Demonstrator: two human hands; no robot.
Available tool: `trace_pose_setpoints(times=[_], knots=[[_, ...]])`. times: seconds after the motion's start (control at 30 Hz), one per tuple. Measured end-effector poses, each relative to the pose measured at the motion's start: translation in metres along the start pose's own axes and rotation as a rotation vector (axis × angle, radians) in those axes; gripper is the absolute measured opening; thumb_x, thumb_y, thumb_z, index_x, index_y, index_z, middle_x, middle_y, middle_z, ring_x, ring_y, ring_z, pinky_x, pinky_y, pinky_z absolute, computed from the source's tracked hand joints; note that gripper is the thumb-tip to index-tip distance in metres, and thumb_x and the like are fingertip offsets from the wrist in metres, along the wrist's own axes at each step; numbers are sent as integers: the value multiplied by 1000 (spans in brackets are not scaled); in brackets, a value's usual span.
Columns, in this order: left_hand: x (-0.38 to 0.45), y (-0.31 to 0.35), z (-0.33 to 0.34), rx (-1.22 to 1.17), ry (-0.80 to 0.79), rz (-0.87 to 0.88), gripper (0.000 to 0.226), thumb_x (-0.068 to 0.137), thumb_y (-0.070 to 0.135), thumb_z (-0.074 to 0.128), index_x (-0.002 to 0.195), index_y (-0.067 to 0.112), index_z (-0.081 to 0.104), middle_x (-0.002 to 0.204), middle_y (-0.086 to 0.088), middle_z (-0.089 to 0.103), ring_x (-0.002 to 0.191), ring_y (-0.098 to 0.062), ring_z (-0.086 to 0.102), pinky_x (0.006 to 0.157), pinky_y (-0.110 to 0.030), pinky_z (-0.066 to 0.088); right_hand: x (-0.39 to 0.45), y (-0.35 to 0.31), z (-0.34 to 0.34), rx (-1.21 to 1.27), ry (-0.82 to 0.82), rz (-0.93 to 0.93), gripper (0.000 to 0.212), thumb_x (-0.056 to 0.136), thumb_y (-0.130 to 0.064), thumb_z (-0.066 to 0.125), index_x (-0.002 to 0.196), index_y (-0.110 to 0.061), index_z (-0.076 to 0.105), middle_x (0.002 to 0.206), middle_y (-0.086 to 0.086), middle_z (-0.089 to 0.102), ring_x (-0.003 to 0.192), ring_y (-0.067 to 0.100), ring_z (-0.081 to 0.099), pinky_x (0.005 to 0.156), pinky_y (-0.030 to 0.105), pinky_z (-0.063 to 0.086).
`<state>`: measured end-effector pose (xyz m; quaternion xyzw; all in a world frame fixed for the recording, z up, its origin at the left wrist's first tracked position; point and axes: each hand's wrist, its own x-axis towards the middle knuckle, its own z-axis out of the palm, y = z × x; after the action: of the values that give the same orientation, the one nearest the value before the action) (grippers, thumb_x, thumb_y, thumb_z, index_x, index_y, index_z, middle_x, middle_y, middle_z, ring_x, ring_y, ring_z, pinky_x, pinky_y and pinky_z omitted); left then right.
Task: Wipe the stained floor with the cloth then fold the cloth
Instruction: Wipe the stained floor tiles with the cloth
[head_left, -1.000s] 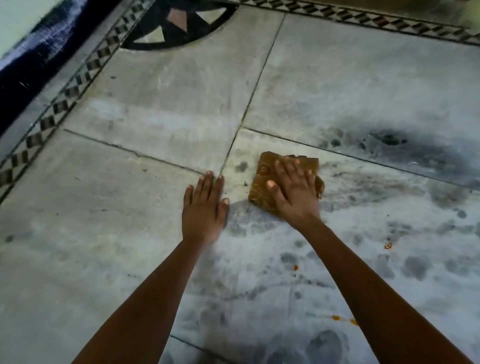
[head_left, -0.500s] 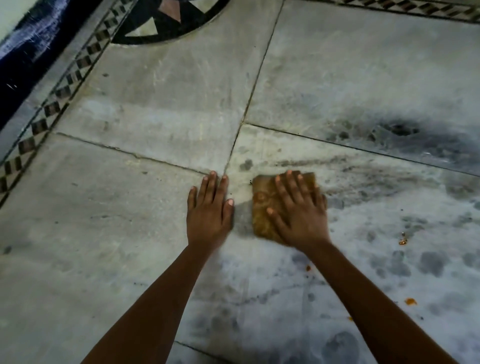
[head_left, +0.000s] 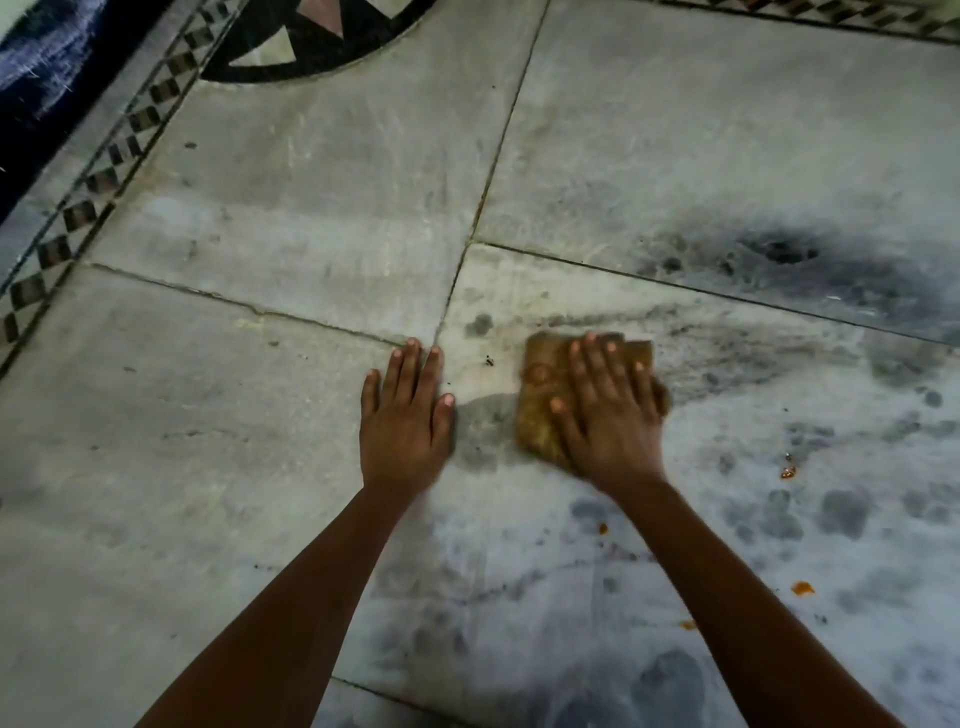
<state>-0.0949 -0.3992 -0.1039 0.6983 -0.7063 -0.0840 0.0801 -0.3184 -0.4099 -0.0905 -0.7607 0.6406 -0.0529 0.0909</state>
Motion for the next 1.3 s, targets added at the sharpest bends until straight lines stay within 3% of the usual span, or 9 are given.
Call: trace_pose_setpoints(times=[0.1, 0.17, 0.3, 0.43, 0.63, 0.83, 1.03, 1.17, 1.3], knots=[[2, 3, -1, 26, -19, -11, 58, 94, 39, 18, 147, 18, 25, 154, -8, 24, 144, -22, 18, 116, -43, 11, 48, -5, -5, 14, -31, 222, 72, 89, -51, 10, 149, -12, 10, 158, 9, 8, 145, 25, 3, 115, 41, -2], [3, 5, -3, 48, -31, -7, 58, 95, 39, 17, 147, 17, 26, 154, -9, 25, 143, -23, 20, 115, -44, 13, 65, -29, -6, 21, -71, 192, 69, 93, -49, 14, 150, -12, 3, 158, 9, 1, 145, 24, -2, 114, 38, -7], [1, 2, -4, 41, -26, 5, 57, 94, 38, 17, 146, 17, 29, 153, -9, 27, 142, -24, 23, 114, -45, 15, 27, -65, 5, 18, -62, -141, 62, 95, -44, 25, 147, -11, 22, 155, 8, 22, 143, 22, 19, 113, 33, -1], [2, 2, -2, 11, -7, 11, 58, 94, 39, 19, 147, 18, 26, 154, -7, 25, 143, -21, 19, 115, -42, 11, -17, -19, 3, 1, -10, -48, 61, 92, -44, 27, 142, -11, 38, 148, 8, 38, 136, 23, 36, 110, 38, 11], [1, 4, -2, 35, -16, 3, 59, 94, 38, 17, 146, 14, 30, 152, -12, 27, 142, -26, 23, 114, -45, 14, 37, 26, -9, 11, 1, 304, 69, 91, -46, 11, 149, -9, 14, 157, 10, 11, 145, 22, 7, 115, 37, -1], [0, 7, -6, 27, -17, -2, 63, 92, 42, 15, 147, 13, 28, 154, -11, 24, 143, -25, 18, 115, -47, 11, -46, -7, -5, 8, -28, -4, 61, 92, -43, 29, 142, -10, 36, 149, 9, 36, 137, 24, 32, 111, 36, 7], [15, 27, -2, 46, -74, 95, 73, 89, 53, 5, 149, 12, 15, 157, -5, 11, 143, -13, 1, 115, -38, -4, -43, 48, -10, -2, 51, 251, 66, 90, -46, 24, 144, -9, 32, 151, 11, 31, 140, 24, 28, 111, 40, 12], [20, 36, 6, 56, -76, 78, 71, 90, 51, 14, 148, 10, 19, 156, -8, 16, 145, -19, 11, 116, -39, 5, 31, 64, -20, 42, 21, 418, 74, 86, -50, 9, 149, -11, 11, 158, 10, 8, 145, 22, 3, 115, 40, 1], [16, 35, 7, 83, -56, 79, 68, 91, 48, 22, 147, 8, 25, 154, -11, 24, 143, -23, 20, 114, -42, 13, 46, 39, -14, 16, -18, 253, 72, 88, -47, 10, 149, -8, 12, 157, 12, 9, 145, 25, 4, 115, 37, -4]])
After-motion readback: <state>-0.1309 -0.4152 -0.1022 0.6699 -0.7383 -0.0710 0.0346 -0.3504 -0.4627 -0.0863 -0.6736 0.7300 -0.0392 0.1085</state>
